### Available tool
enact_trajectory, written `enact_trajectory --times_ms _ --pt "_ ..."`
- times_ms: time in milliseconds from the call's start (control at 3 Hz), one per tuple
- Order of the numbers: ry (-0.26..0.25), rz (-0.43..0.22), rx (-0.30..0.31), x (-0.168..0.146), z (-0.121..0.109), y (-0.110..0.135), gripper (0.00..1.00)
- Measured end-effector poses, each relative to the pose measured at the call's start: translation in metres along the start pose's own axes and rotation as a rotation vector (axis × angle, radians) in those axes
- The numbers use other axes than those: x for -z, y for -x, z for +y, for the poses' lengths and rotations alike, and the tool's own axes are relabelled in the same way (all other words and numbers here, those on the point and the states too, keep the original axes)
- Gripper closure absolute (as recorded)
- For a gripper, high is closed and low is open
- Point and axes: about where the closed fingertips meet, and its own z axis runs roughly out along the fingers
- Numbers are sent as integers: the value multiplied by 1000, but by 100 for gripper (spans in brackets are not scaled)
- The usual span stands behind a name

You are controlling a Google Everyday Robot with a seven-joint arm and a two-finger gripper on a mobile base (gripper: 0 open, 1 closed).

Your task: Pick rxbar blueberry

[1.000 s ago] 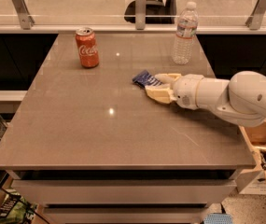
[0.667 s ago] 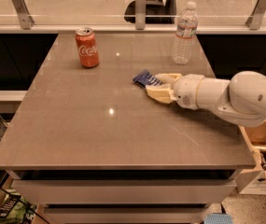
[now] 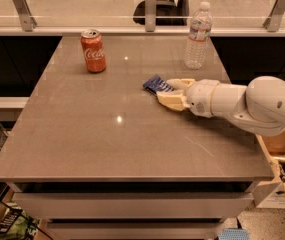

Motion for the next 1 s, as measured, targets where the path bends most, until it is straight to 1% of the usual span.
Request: enact_trajectory --times_ms 1000 --pt "0 0 0 0 0 0 100"
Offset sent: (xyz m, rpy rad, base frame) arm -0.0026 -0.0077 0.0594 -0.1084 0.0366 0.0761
